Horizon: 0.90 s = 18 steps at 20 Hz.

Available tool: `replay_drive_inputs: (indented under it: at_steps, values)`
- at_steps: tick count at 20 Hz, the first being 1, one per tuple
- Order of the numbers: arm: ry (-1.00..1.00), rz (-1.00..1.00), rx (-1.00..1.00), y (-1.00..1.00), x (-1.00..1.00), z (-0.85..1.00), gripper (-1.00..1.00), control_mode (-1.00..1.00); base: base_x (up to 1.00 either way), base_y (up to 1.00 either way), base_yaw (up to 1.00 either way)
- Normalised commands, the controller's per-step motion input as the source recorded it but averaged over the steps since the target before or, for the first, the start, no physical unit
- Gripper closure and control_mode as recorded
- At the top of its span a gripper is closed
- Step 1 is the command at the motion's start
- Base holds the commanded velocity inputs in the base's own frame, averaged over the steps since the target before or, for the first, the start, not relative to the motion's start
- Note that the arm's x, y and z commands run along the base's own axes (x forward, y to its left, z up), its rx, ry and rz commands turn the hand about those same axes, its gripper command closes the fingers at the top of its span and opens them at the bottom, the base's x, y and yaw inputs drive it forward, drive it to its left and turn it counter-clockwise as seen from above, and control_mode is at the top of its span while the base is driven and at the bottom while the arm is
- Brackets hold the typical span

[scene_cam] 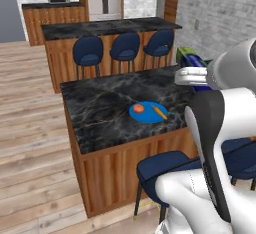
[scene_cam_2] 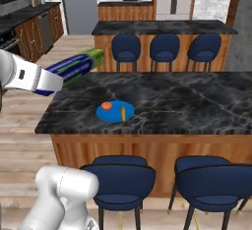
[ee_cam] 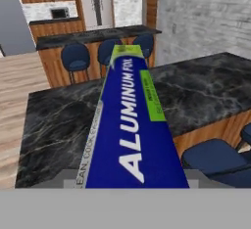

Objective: Retrieve the tupperware and aluminum foil from the cabinet and place them on the dining counter near the plate with squash and carrot to prepare for storing leftovers.

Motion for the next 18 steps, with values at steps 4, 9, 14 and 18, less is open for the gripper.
replay_drive_inputs:
  at_steps: [4, 9, 14, 18]
  values:
    - [0.0, 0.25, 0.13, -0.6, 0.73, -0.41, 1.0, -1.0, 0.23, -0.22, 0.1]
    - [0.0, 0.21, 0.1, -0.86, 0.74, -0.51, 1.0, -1.0, 0.0, 0.0, 0.0]
    - [0.04, 0.17, 0.04, -0.65, 0.81, -0.46, 1.0, -1.0, 0.0, 0.0, 0.0]
    - [0.14, 0.11, 0.02, -0.65, 0.89, -0.46, 1.0, -1.0, 0.0, 0.0, 0.0]
